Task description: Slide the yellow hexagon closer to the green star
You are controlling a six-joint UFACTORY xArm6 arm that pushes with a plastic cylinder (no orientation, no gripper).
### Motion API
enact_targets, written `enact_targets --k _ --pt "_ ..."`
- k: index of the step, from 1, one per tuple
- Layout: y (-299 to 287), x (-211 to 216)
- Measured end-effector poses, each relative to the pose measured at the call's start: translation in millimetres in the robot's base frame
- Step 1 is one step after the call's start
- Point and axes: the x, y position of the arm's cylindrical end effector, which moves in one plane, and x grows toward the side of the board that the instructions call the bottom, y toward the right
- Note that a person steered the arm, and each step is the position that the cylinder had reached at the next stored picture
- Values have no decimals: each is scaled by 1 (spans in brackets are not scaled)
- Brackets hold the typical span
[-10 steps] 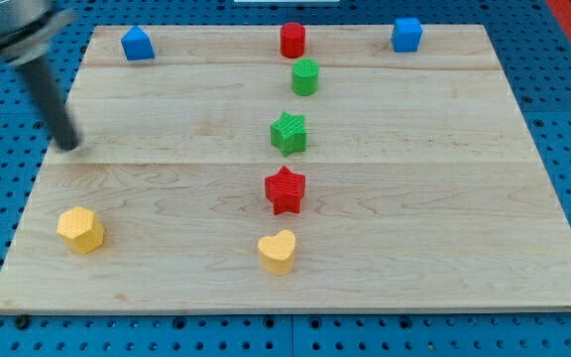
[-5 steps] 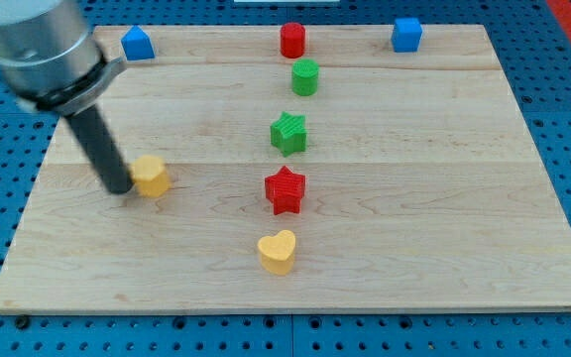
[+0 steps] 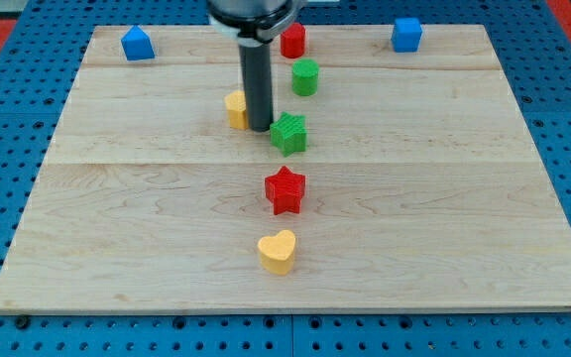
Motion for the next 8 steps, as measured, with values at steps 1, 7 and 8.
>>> enact_targets --k 1,7,8 --pt "-74 8" --pt "-43 12" --pt "7 -4"
